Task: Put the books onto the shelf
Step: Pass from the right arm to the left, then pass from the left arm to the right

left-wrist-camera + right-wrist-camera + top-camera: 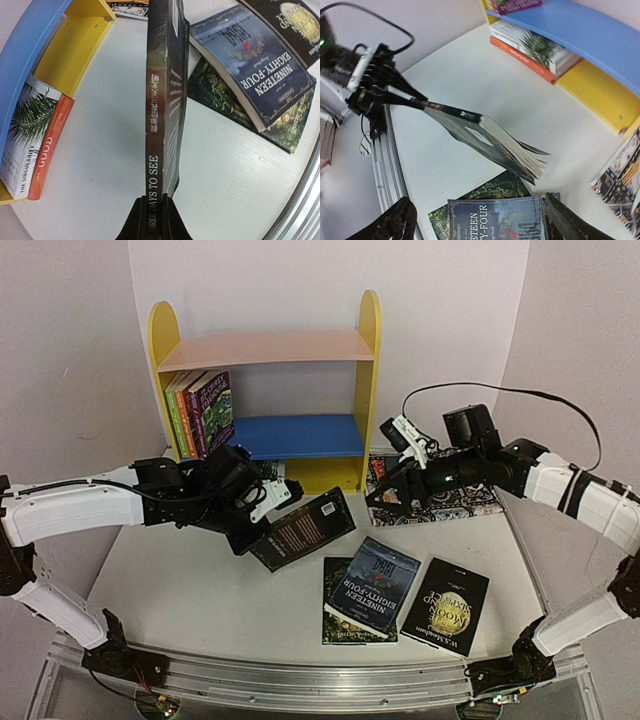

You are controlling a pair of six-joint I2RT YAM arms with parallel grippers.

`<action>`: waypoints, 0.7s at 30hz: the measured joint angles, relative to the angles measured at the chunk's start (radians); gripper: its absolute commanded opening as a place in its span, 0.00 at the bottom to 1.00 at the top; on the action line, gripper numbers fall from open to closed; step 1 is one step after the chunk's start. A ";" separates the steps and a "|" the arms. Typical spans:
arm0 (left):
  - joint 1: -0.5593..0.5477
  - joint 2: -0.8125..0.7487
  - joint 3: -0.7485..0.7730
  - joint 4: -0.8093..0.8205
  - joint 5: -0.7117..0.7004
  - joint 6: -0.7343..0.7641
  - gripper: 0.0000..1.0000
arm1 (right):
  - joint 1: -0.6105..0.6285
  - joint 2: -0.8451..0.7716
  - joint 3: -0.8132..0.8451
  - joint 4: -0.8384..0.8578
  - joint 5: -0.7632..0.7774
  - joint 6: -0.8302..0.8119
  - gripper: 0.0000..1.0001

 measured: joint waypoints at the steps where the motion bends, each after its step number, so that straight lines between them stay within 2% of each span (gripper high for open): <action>1: -0.006 -0.009 0.002 -0.023 -0.012 0.034 0.00 | 0.002 -0.020 0.000 -0.009 -0.015 -0.043 0.86; 7: -0.016 -0.047 0.050 -0.175 -0.011 0.158 0.00 | 0.033 -0.086 0.033 -0.057 -0.108 -0.251 0.80; 11: -0.020 -0.055 0.110 -0.256 0.004 0.186 0.00 | 0.120 -0.024 0.087 -0.107 -0.106 -0.354 0.73; 16: -0.023 -0.062 0.122 -0.311 0.012 0.194 0.00 | 0.214 0.071 0.130 -0.158 -0.077 -0.448 0.57; 21: -0.023 -0.071 0.122 -0.345 0.037 0.203 0.00 | 0.233 0.156 0.201 -0.175 -0.038 -0.486 0.56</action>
